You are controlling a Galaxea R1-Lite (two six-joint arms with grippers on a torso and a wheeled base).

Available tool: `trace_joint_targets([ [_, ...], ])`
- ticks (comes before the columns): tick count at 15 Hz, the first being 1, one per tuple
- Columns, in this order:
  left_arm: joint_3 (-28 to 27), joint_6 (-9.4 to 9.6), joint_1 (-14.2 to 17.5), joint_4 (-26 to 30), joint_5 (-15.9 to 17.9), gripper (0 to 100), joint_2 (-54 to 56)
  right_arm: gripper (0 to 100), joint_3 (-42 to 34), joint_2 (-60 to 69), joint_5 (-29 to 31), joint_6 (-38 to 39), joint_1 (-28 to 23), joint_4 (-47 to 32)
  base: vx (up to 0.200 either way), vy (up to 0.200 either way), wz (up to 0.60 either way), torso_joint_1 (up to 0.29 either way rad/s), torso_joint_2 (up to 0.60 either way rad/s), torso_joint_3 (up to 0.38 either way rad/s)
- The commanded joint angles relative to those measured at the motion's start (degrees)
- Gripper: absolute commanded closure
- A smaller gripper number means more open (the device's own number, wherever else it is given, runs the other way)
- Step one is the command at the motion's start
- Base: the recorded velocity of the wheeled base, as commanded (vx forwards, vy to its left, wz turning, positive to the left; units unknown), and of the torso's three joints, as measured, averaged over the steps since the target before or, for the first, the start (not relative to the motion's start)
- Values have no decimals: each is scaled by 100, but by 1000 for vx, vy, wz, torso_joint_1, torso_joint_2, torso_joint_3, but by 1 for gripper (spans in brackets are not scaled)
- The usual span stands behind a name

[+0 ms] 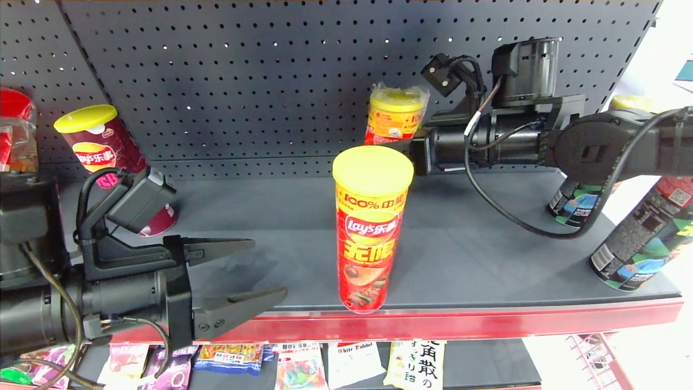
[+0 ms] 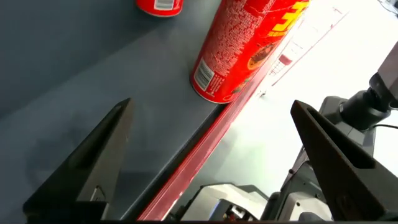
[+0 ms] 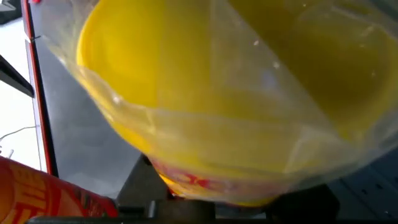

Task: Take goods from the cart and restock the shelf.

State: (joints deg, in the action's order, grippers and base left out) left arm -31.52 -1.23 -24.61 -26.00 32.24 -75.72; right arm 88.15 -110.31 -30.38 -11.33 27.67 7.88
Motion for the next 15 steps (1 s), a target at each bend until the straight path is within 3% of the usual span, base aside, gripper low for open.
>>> trace_joint_targets([
  [1,15,0,0,-1,1,0,48,100,9,-61,-3,-1,10,-5,0,0,0,0,0,0],
  [5,15,0,0,-1,1,0,48,100,-26,-34,-3,-1,10,-5,0,0,0,0,0,0],
  [6,15,0,0,-1,10,0,48,0,-79,-8,-3,-1,10,-5,0,0,0,0,0,0],
  [12,6,9,0,-1,-60,0,22,0,-922,713,58,-1,10,-5,0,0,0,0,0,0],
  [15,-38,44,0,-1,-166,0,-75,0,-1731,1372,225,8,-43,12,0,0,0,0,0,0],
])
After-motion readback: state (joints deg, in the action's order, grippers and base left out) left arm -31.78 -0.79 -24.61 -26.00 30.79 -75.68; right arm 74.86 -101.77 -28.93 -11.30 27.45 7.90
